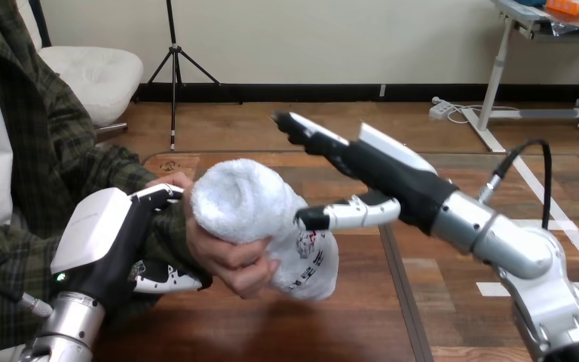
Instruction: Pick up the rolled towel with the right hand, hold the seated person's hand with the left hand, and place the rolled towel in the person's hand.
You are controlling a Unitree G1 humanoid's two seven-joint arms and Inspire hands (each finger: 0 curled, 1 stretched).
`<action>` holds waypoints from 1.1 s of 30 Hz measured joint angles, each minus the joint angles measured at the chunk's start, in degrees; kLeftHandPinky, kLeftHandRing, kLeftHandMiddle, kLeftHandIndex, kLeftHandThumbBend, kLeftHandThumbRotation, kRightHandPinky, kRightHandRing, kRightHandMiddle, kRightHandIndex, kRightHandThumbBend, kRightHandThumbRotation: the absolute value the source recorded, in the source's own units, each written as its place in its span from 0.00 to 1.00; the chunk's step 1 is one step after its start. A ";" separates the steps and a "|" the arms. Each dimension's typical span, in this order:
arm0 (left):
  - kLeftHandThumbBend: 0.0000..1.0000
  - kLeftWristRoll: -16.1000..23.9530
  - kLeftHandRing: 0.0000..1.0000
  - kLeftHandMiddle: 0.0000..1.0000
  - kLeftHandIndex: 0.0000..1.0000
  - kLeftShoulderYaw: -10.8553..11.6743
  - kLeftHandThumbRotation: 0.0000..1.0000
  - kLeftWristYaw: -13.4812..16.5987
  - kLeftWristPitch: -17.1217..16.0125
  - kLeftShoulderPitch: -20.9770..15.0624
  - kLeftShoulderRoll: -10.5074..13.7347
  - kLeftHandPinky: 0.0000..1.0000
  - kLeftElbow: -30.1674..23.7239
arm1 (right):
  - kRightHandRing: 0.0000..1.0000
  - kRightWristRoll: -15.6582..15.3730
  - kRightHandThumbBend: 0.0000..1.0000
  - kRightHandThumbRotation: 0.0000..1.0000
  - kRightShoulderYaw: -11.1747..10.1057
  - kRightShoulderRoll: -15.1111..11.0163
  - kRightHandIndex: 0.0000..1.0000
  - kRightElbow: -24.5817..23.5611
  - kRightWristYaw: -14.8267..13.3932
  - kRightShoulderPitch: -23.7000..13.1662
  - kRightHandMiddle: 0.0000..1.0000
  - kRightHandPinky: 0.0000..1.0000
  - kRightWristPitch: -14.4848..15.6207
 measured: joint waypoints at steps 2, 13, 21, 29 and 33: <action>1.00 0.02 0.76 0.81 0.83 0.03 0.23 -0.62 0.32 0.00 0.11 0.69 -0.17 | 1.00 0.06 1.00 0.64 -0.02 -0.13 1.00 0.00 0.00 0.49 1.00 1.00 0.00; 1.00 2.82 0.91 0.92 0.95 -0.01 0.35 -0.70 0.56 0.02 0.40 0.89 -0.49 | 1.00 -0.15 1.00 0.67 -0.01 -0.55 1.00 1.71 -0.13 2.06 1.00 1.00 -1.57; 1.00 4.34 0.96 0.97 0.99 -0.02 0.38 -0.68 0.56 0.27 0.32 0.94 -1.65 | 1.00 -0.18 1.00 0.68 -0.01 -0.71 1.00 3.08 -0.73 2.42 1.00 1.00 -2.83; 1.00 5.06 0.99 1.00 1.00 -0.01 0.40 -0.68 0.70 0.59 0.25 0.95 -4.74 | 1.00 -0.01 1.00 0.68 -0.01 -0.73 1.00 4.96 -1.04 2.60 1.00 1.00 -4.50; 1.00 5.38 1.00 1.00 1.00 -0.01 0.41 -0.68 0.90 0.89 0.23 0.95 -6.90 | 1.00 0.06 1.00 0.69 -0.01 -0.70 1.00 6.49 -1.05 2.62 1.00 1.00 -5.95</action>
